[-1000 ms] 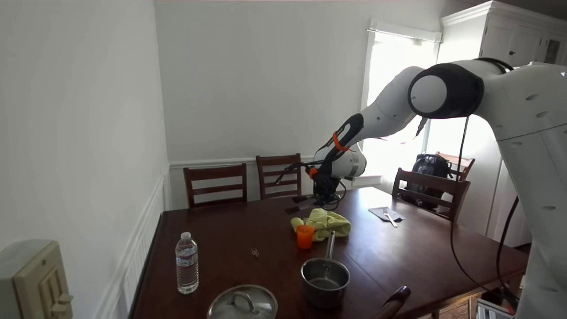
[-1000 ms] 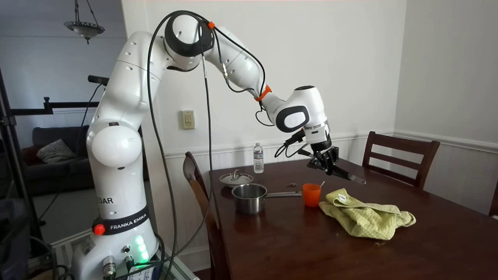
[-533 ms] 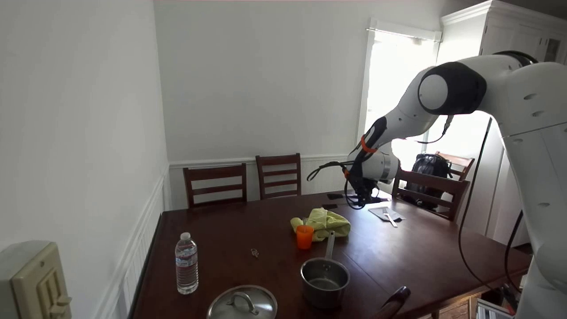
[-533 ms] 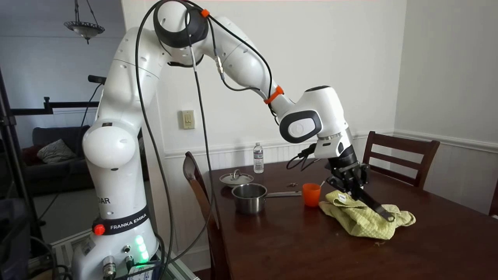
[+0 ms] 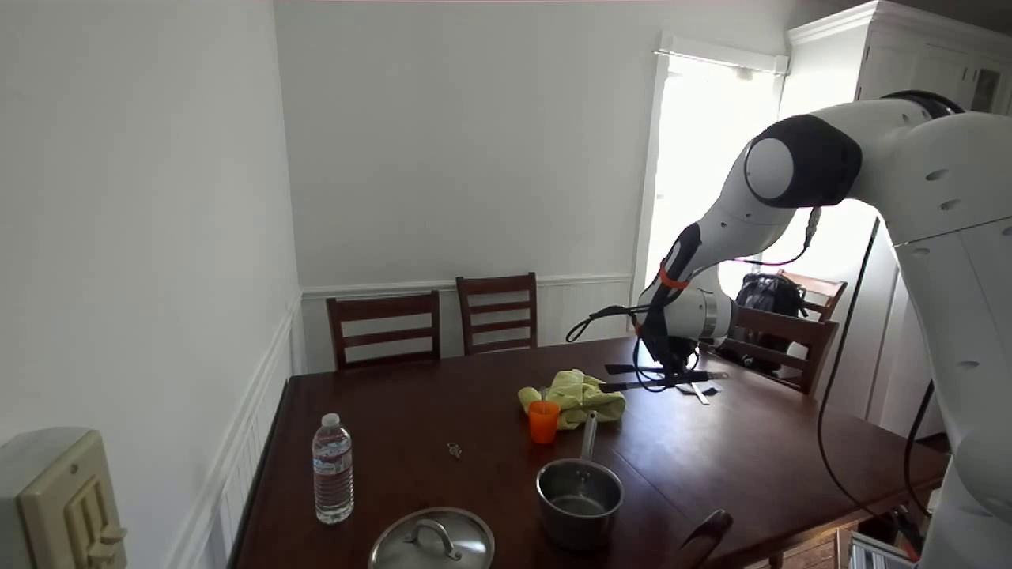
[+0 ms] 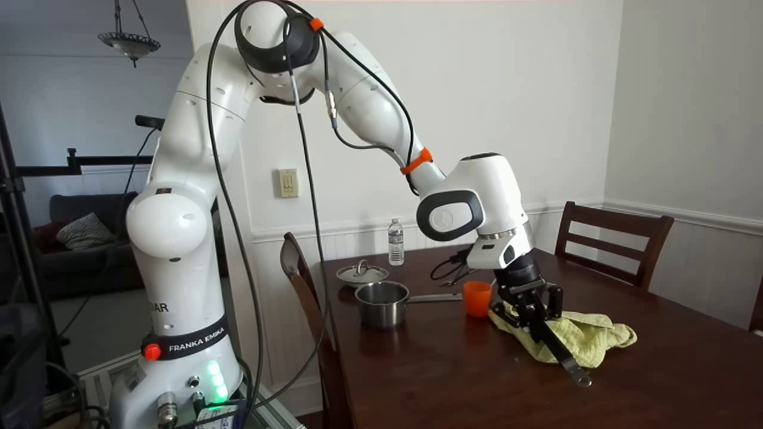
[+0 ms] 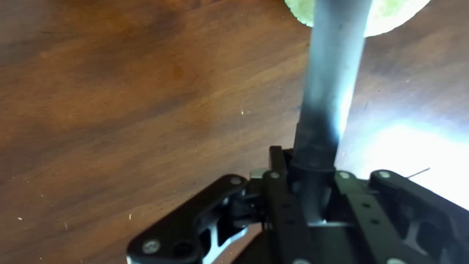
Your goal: Move the tongs to the right side of the table
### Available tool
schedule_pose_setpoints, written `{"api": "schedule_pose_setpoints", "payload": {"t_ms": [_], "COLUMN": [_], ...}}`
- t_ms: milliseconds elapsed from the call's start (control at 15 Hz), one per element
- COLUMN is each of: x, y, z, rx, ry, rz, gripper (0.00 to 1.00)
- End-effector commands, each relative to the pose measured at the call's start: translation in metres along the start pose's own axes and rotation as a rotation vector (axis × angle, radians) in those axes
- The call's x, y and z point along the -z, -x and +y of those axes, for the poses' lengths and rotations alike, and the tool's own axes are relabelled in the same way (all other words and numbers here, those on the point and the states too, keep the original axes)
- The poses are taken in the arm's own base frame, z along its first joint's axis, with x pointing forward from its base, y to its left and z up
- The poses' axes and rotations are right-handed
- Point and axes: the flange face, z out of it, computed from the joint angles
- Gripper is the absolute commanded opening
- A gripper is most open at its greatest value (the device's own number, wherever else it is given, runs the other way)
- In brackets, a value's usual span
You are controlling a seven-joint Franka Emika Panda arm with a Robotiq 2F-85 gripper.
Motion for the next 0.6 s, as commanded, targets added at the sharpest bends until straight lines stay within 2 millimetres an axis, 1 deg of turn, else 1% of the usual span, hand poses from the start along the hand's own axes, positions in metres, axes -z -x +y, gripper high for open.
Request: {"api": "schedule_pose_setpoints", "payload": {"t_ms": [0,133,333,533], "x": [0.002,-0.010,-0.023,-0.047], "y": [-0.003,-0.009,-0.030,-0.047], "z": [-0.007,-0.004,0.000,0.002], "rx": [0.162,0.256,0.371,0.481], "ry": [0.041,0.126,0.220,0.325], "rz": [-0.059,-0.075,-0.122,-0.163], "gripper": [0.02,0.02,0.02,0.02]}}
